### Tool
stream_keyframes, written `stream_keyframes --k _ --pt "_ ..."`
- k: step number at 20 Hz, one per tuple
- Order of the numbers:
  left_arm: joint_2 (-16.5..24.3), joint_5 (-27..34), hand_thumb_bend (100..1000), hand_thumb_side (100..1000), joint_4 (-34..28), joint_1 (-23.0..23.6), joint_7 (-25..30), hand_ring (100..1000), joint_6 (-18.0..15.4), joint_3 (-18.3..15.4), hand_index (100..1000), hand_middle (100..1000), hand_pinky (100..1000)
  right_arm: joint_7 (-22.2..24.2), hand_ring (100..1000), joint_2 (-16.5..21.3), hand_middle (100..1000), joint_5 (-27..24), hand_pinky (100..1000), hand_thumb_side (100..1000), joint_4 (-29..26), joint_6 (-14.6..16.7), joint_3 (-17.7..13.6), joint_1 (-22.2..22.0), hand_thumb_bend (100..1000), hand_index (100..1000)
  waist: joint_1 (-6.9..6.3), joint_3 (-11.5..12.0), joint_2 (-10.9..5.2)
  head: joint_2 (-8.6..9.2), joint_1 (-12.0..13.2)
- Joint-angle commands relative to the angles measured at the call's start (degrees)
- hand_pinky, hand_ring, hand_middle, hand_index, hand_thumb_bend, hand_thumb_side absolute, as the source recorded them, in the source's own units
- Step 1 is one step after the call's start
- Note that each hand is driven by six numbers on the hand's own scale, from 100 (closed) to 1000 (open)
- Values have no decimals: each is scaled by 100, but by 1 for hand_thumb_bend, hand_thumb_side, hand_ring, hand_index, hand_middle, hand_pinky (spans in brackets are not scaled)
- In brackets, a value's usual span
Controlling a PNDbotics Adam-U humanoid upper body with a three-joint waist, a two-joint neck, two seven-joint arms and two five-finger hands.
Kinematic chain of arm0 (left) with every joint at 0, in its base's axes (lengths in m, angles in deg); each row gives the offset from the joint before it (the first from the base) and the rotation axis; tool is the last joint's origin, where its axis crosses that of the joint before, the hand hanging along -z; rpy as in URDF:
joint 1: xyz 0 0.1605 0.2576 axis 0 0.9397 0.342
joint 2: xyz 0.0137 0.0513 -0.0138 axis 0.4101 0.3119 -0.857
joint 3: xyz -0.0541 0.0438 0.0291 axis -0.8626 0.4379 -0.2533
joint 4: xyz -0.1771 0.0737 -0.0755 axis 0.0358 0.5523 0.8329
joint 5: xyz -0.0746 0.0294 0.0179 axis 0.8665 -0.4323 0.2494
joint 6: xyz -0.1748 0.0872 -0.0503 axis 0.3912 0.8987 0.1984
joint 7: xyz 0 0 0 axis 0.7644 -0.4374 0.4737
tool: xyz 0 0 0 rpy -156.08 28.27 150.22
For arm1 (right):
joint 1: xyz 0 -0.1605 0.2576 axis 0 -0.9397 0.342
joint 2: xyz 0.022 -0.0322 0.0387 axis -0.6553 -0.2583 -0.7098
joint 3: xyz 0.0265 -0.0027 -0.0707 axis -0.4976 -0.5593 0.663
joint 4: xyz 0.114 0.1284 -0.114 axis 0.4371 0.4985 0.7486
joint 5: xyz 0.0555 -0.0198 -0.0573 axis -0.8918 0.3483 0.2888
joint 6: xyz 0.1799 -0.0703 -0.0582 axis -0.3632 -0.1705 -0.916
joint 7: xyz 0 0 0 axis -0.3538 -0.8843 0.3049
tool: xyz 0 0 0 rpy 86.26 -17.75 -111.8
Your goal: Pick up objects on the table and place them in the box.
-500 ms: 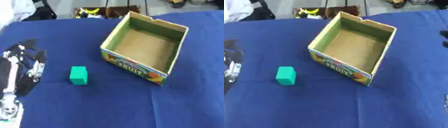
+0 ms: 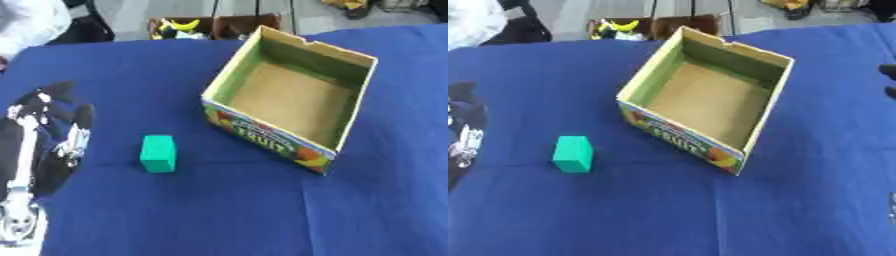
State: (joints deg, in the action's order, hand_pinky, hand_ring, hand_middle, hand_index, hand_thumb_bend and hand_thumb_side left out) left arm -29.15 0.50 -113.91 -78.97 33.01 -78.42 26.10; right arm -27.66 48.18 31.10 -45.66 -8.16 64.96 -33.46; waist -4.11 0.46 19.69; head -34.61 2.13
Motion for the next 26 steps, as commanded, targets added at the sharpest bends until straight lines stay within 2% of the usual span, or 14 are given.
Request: stream_keyframes --k 1,4,8,14,16,17,22,26 --pt "473 -228 487 1000 -64 -137 224 567 128 162 872 669 418 27 897 75 745 -5 863 1000 -93 9 18 30 100 894 5 -14 -127 37 -18" --pt "902 -492 470 1000 258 -365 488 597 257 405 885 693 458 45 897 80 745 -11 863 1000 -85 11 34 31 100 894 4 -44 -135 29 -25" --pt "1399 -867 471 1000 593 -747 864 636 206 577 902 726 511 64 897 78 745 -23 863 1000 -75 16 51 33 100 894 15 -74 -147 13 -9" --pt "1893 -1174 601 1000 1099 -1181 1400 716 -102 911 929 785 604 99 896 95 744 -33 862 1000 -58 22 86 35 100 894 3 -121 -169 -2 33" --pt "2028 -1145 632 980 1285 -1281 1569 725 -199 1016 935 795 613 109 896 102 744 -35 862 1000 -54 24 96 37 100 894 -3 -132 -171 -4 36" --pt "2086 -1115 685 927 1373 -1322 1653 738 -238 1062 938 806 627 115 896 104 744 -36 862 1000 -53 26 101 38 100 894 -7 -136 -172 -8 39" --pt "2309 -988 762 856 1781 -1494 2116 757 -371 1256 950 827 652 139 897 111 744 -36 862 1000 -42 26 123 43 100 894 -29 -162 -177 -18 61" --pt "2411 -947 816 759 1937 -1561 2500 775 -466 1394 973 845 670 154 897 115 744 -38 862 1000 -21 24 135 45 100 894 -46 -187 -170 -10 68"
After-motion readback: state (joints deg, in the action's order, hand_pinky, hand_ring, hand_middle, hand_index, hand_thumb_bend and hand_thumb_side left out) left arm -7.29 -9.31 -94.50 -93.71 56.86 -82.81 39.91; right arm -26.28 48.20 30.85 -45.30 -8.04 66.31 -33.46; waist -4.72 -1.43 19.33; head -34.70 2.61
